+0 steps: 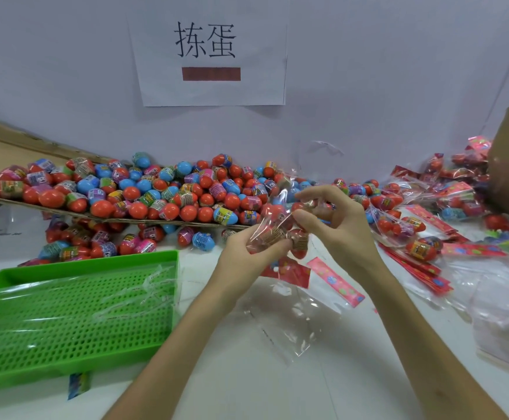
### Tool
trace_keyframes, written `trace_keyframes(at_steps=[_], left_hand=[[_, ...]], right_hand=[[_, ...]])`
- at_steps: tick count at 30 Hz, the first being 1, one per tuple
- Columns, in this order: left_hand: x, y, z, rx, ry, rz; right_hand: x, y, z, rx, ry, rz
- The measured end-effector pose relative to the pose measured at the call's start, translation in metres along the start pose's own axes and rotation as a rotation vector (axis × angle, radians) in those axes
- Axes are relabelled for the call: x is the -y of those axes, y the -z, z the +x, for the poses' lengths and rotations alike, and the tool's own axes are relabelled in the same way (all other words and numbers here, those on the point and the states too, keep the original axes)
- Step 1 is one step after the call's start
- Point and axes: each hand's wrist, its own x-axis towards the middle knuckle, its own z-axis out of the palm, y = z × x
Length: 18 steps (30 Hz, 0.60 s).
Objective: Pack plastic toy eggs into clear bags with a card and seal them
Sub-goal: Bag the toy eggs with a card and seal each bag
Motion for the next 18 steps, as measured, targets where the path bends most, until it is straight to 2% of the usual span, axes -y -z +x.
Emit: trace_keyframes(at_steps=[4,8,15,18], left_hand=[[-0.003,0.002,0.001,0.048,0.044,-0.138],[-0.003,0.004,-0.001,0.112,0.077,-0.001],[-0.009,0.007,-0.004,0.293,0.122,0.074],[-0.009,0.007,-0.005,0.312,0.142,0.089]], right_hand=[[0.0,0.004,0.001,0.005,-0.005,0.058],[-0.003,0.008,0.002,0.016,-0.008,0.009],[-0.005,0.015,0.001,0.216,-0.031,-0.066],[-0.006,0.014,0.0,0.263,-0.049,-0.041]])
